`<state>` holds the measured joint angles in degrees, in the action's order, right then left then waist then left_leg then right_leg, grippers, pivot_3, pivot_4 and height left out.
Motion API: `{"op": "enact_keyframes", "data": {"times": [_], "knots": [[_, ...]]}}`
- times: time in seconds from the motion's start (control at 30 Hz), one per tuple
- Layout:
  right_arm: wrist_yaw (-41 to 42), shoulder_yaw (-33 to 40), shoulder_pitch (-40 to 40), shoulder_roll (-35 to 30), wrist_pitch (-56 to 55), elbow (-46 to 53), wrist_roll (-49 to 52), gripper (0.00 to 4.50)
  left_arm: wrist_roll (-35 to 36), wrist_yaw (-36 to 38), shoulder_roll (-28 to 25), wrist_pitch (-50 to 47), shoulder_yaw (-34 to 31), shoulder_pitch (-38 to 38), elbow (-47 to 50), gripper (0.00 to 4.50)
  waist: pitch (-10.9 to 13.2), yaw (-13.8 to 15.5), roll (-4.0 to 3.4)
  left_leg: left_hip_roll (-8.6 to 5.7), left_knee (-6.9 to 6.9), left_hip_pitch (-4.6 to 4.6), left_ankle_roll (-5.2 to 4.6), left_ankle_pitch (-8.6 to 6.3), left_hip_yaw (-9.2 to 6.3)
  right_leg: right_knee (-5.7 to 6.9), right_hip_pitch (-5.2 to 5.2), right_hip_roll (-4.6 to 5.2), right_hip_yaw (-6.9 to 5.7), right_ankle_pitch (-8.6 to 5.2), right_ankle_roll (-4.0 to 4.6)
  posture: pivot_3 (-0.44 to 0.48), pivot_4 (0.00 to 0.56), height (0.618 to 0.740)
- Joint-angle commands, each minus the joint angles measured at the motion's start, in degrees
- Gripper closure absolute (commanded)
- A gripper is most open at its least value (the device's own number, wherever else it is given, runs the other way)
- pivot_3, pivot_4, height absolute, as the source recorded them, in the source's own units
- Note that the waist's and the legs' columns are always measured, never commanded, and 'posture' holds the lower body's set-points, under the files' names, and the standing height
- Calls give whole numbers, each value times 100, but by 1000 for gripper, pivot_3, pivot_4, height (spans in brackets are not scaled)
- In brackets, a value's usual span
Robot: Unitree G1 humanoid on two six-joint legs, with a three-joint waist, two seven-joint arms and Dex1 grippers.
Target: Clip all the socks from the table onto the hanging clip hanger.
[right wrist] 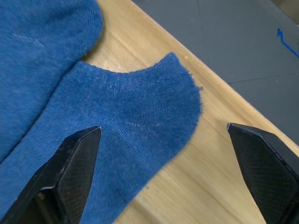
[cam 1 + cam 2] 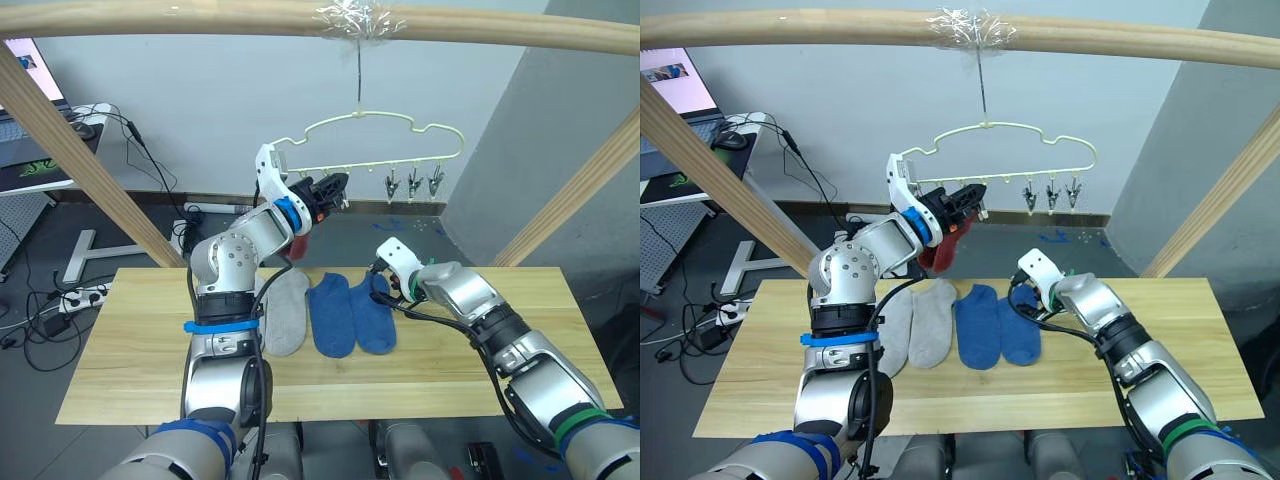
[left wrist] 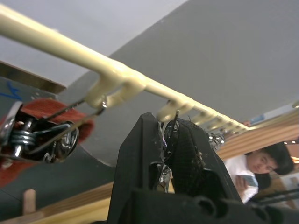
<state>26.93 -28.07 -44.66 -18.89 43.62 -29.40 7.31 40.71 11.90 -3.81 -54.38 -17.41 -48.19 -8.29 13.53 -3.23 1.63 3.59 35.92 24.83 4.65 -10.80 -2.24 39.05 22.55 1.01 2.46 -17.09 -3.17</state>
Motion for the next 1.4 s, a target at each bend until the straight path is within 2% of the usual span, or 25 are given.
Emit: {"op": "enact_keyframes", "data": {"times": [0.03, 0.43, 0.53, 0.87, 1.03, 1.17, 1.3, 1.4], "knots": [[120, 189, -167, 163, -271, -320, -251, 0, 371, 14, -53, -213, -141, -189, 214, 4191, 0, -1, 0, 0, 0, 0, 0, 0, 0, 0, 0, 0, 0, 0, 0, -46, 182, 740], [125, 362, -139, 632, -972, -1027, -931, 0, 658, -172, -166, -359, -542, -492, -262, 4191, -2, -5, -2, 0, 2, -1, 2, 1, 0, 4, 0, 1, -1, 4, -2, -58, 173, 740], [147, 411, -114, 688, -1009, -1074, -1029, 873, 652, -178, -182, -360, -569, -529, -337, 4191, -2, -5, -3, 0, 2, -2, 3, 2, 0, 5, 0, 1, -1, 5, -2, -58, 169, 740], [351, 568, -25, 688, -876, -851, -1167, 4469, 682, -131, -201, -390, -464, -536, -364, 4191, -5, -3, -4, -1, 4, -2, 6, 4, 0, 5, -2, 3, -1, 9, -4, -66, 167, 740], [560, 756, 377, 451, -202, 580, -989, 4469, 814, -77, -201, -501, -506, -535, -381, 4191, -5, 4, -4, -1, 2, -1, 8, 4, 1, 4, -1, 4, -2, 9, -5, -67, 165, 740], [727, 1158, 925, 311, 606, 2404, -543, 4469, 1074, -146, -186, -687, -743, -579, -521, 4191, -5, -2, -4, 0, 0, 0, 9, 4, 0, 5, 2, 4, -3, 9, -5, -79, 164, 740], [917, 1717, 1386, 388, 1399, 3957, 265, 4469, 1154, -170, -222, -699, -874, -660, -723, 4191, -5, -11, -4, -1, 2, -1, 6, 2, -1, 9, 2, 3, -4, 9, -5, -85, 166, 740], [1015, 1891, 1552, 352, 1782, 4615, 712, 4469, 1225, -183, -243, -746, -909, -688, -790, 4191, -5, -15, -4, -1, 4, -1, 5, 2, -2, 8, -1, 3, -4, 9, -5, -92, 165, 740]]}}
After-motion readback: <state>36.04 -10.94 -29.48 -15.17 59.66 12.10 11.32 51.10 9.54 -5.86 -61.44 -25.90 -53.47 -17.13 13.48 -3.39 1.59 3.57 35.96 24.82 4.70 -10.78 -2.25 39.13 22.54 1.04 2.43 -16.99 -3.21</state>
